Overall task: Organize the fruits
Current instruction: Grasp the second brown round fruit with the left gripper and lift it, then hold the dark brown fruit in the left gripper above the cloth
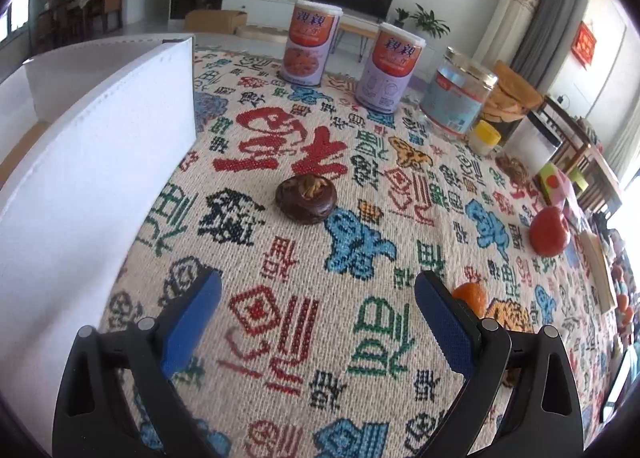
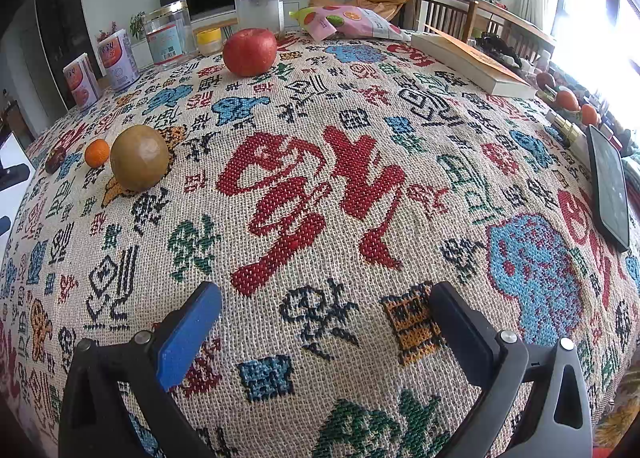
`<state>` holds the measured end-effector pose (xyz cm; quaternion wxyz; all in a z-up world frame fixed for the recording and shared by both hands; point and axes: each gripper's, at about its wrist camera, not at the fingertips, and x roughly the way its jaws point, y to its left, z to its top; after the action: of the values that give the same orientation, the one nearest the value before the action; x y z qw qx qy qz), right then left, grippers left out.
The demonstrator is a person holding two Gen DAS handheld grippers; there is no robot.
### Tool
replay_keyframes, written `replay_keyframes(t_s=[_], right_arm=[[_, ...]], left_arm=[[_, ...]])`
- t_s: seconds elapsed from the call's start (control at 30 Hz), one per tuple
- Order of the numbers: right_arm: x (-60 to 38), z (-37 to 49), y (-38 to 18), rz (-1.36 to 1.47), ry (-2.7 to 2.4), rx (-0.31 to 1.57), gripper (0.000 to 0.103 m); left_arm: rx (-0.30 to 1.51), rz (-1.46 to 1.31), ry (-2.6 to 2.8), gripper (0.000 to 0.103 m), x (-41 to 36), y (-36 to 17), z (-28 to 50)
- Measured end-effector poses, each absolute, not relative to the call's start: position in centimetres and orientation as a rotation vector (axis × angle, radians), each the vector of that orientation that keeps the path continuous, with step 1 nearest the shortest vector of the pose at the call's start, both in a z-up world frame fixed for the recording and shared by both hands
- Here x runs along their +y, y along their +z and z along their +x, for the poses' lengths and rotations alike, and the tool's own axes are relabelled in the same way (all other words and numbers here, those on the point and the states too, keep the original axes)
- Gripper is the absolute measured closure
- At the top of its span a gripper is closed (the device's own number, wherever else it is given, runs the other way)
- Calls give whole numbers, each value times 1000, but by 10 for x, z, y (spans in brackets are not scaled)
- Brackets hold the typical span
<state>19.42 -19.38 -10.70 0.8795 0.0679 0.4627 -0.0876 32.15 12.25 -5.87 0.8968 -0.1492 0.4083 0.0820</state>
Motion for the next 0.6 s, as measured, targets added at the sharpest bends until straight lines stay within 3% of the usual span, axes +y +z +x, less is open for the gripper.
replay_keyframes(t_s=[0.23,0.3,0.33,0.6], right_arm=[[-194,194,-107,141,-183,965,0],[-194,194,-107,141,-183,965,0],[-194,194,-107,141,-183,964,0],[-193,195,-107,141,-185,965,0]], left_arm=[[891,-166,218,11,131,-85,374],[874,-129,230,49,131,-84,373],[861,-138,209,59,133,-82,371],[811,-115,143,59,114,-57,305]])
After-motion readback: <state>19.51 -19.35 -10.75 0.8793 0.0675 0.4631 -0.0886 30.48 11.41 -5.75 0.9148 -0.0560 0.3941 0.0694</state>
